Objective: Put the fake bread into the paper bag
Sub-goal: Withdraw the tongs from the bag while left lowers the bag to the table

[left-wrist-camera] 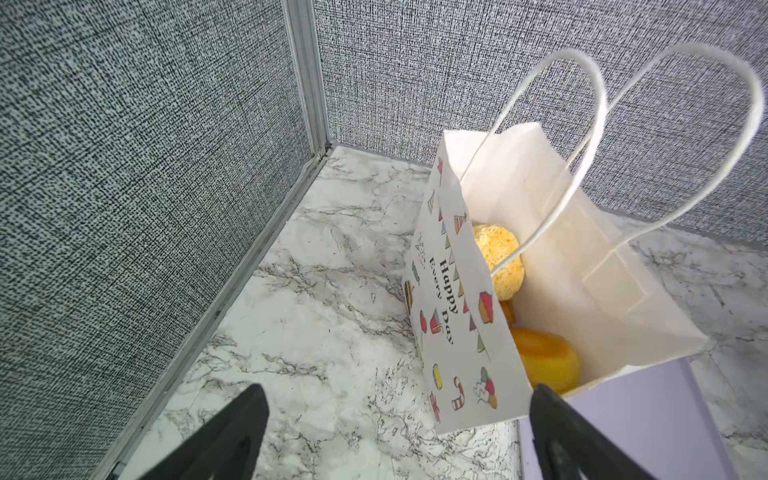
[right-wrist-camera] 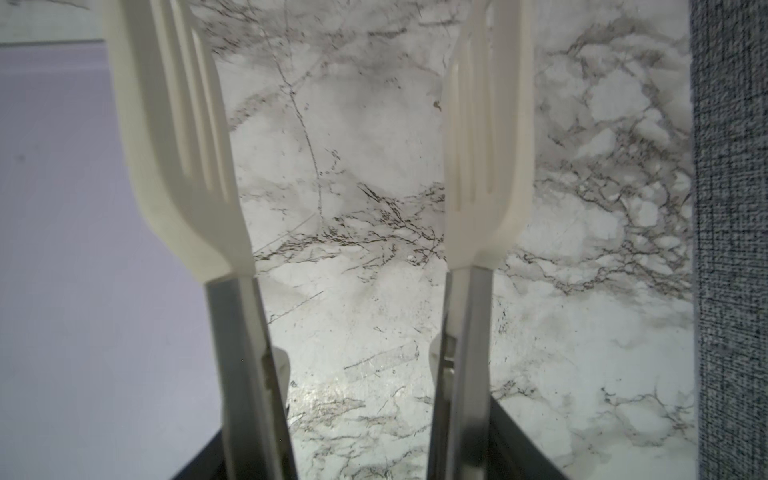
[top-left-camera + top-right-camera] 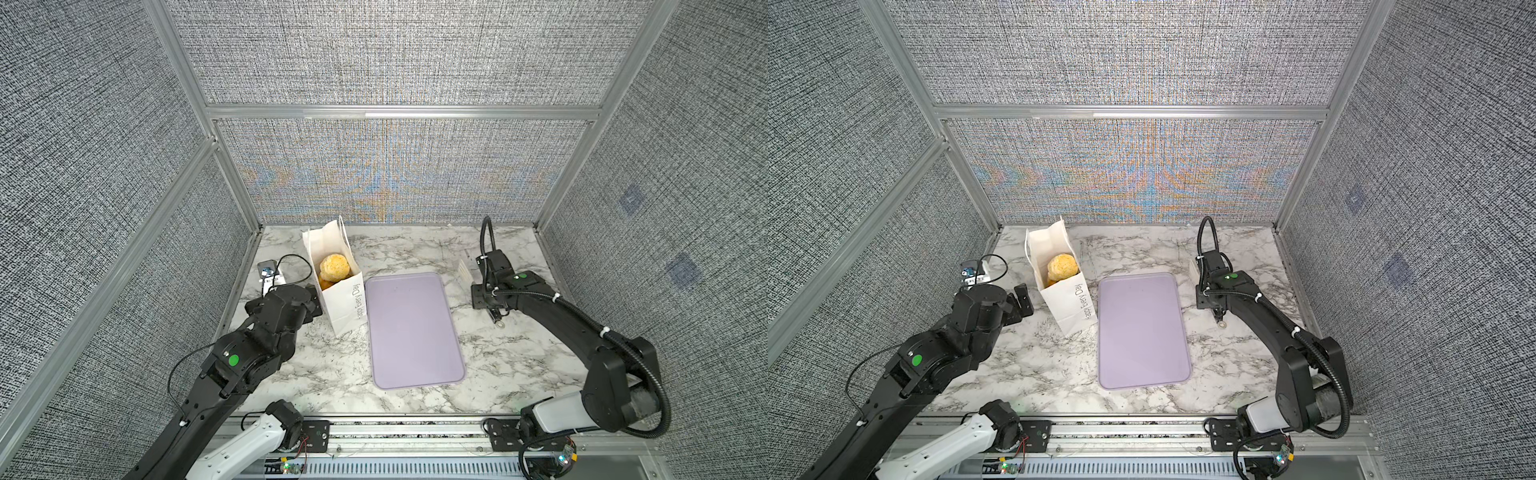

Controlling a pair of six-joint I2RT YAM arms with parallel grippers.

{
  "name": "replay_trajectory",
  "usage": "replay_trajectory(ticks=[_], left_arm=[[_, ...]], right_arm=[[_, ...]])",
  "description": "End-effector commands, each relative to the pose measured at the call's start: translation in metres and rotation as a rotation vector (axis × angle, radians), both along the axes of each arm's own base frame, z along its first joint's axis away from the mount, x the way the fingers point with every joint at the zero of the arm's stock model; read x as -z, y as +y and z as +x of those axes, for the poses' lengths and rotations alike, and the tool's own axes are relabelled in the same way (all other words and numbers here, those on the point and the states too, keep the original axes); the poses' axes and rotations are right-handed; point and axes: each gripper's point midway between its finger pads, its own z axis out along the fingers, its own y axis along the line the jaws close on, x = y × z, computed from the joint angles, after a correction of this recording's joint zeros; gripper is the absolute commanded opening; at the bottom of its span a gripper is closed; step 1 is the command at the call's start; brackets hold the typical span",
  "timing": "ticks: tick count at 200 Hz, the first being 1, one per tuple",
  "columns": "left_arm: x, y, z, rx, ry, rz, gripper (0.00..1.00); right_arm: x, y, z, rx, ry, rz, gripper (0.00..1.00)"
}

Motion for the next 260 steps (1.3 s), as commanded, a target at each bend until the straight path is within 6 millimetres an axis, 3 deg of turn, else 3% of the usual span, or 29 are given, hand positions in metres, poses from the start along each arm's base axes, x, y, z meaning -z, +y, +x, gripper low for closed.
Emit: replay_trajectory(ticks=[1, 45, 169, 213, 238, 258, 260], left_arm=[[0.004, 0.003, 0.0, -0.026, 0.001, -0.005, 0.99], [0.013, 0.001, 0.0, -0.024, 0.021, -0.019, 0.99], [0.019, -0.006, 0.003, -0.017, 0.048, -0.035, 0.99], [0.037, -0.002, 0.0, -0.043, 0.063, -0.045, 0.99], [0.06, 0.006, -0.002, -0.1, 0.094, -0.06, 0.99], [0.072, 0.011, -0.003, -0.135, 0.097, -0.092, 0.99], [0.074, 0.012, -0.004, -0.139, 0.098, -0.095, 0.99]], right_arm=[[0.009, 0.0, 0.011, 0.045, -0.021, 0.042, 0.64], [0.032, 0.003, 0.02, 0.028, 0.025, 0.086, 0.65], [0.08, -0.002, 0.007, 0.095, 0.102, 0.102, 0.7], [0.086, 0.0, 0.007, 0.047, 0.111, 0.094, 0.78], [0.08, 0.004, 0.011, 0.013, 0.081, 0.106, 0.99], [0.071, 0.008, 0.015, -0.011, 0.04, 0.123, 0.99], [0.077, 0.005, 0.008, -0.009, 0.055, 0.119, 0.99]])
